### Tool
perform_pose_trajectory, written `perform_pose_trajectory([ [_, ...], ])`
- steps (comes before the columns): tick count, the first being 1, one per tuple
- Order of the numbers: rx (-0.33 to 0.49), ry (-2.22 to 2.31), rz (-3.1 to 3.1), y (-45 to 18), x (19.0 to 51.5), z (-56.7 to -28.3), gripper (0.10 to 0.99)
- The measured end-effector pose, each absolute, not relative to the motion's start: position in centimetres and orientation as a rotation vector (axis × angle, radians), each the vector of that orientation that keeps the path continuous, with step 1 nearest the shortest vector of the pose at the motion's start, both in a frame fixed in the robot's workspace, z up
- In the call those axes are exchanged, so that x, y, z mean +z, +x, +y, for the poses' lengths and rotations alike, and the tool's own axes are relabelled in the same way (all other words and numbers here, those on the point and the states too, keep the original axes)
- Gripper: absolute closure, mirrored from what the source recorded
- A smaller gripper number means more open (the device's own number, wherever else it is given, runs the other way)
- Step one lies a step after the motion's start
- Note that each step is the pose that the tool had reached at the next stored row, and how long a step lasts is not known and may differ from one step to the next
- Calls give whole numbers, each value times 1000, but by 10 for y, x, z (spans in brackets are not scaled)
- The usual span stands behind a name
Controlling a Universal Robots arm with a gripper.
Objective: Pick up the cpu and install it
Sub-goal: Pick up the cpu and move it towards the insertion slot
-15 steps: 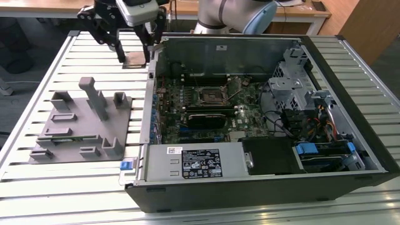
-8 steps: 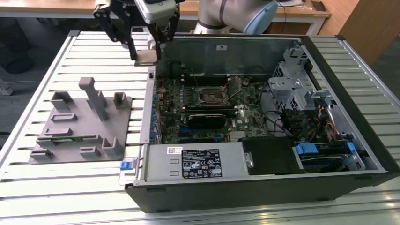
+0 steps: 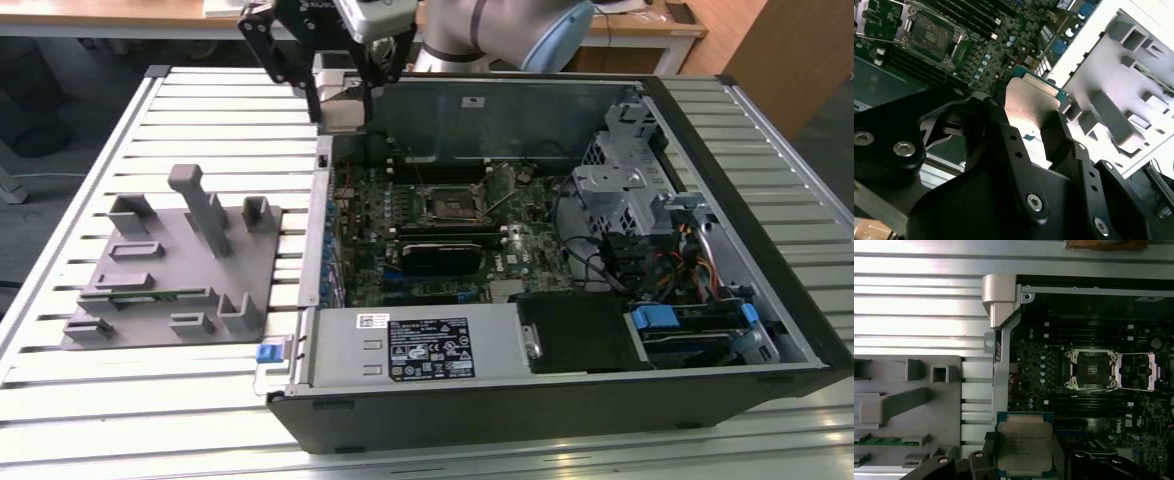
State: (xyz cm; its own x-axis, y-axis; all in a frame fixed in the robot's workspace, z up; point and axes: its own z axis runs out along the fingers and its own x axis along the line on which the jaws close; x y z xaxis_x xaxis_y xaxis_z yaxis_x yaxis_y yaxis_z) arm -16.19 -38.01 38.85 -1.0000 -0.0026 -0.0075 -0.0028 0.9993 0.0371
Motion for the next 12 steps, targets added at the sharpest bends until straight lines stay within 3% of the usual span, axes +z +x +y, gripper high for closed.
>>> perform_pose_trajectory([
  [12, 58, -4, 3134, -112, 386, -368, 553],
])
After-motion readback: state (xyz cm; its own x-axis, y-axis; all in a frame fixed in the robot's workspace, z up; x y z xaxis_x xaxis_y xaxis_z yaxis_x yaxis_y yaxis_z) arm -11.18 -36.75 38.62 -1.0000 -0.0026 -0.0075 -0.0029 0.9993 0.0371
